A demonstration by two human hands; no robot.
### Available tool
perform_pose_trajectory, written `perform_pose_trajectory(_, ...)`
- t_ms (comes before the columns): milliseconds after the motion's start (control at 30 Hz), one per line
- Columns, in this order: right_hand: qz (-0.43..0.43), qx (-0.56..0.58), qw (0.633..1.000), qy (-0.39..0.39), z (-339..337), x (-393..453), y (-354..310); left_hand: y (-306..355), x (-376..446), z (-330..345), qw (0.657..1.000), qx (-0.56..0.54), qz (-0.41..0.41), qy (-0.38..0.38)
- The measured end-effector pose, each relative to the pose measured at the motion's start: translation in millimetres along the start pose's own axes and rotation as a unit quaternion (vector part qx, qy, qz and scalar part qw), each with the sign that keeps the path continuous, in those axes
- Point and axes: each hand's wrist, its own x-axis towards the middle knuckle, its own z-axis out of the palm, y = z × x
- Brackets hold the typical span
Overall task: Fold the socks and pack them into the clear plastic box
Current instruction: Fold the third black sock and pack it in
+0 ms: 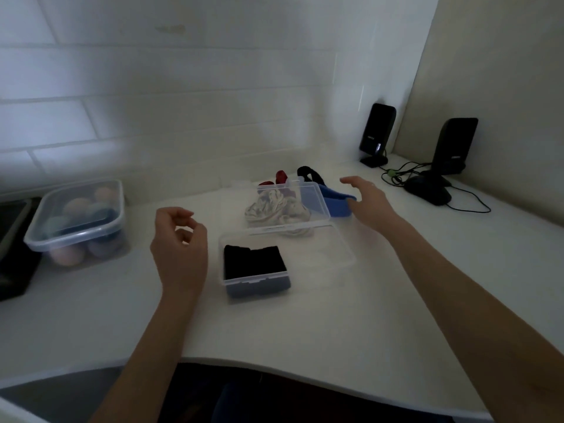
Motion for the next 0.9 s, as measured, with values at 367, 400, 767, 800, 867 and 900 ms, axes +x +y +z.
perform_pose_trajectory(367, -0.068, -0.086, 0.983, -0.147, 28.0, 84.0, -36.6, -5.1, -1.9, 5.7, 0.997, 0.070, 0.018, -0.005)
perform_pose_trajectory(400, -0.062, -0.115, 0.976, -0.175, 31.9, 86.0, -37.7, -5.6, -1.7, 5.7, 0.997, 0.074, 0.014, -0.004)
perform_pose_trajectory(767, -0.032, 0.159, 0.973, 0.165, 27.6, 83.4, -47.2, -2.8, -4.0, 7.0, 0.993, 0.112, 0.020, -0.026)
perform_pose_trajectory(800, -0.053, 0.213, 0.959, 0.180, 20.5, 79.2, -52.6, -2.3, -4.0, 6.9, 0.993, 0.113, 0.018, -0.025)
perform_pose_trajectory(867, -0.090, 0.275, 0.938, 0.192, 2.3, 67.2, -66.8, -1.8, -3.5, 6.1, 0.993, 0.112, 0.009, -0.018)
perform_pose_trajectory(900, -0.100, 0.286, 0.933, 0.196, -8.0, 59.8, -75.0, -1.2, -2.9, 5.7, 0.994, 0.110, 0.003, -0.013)
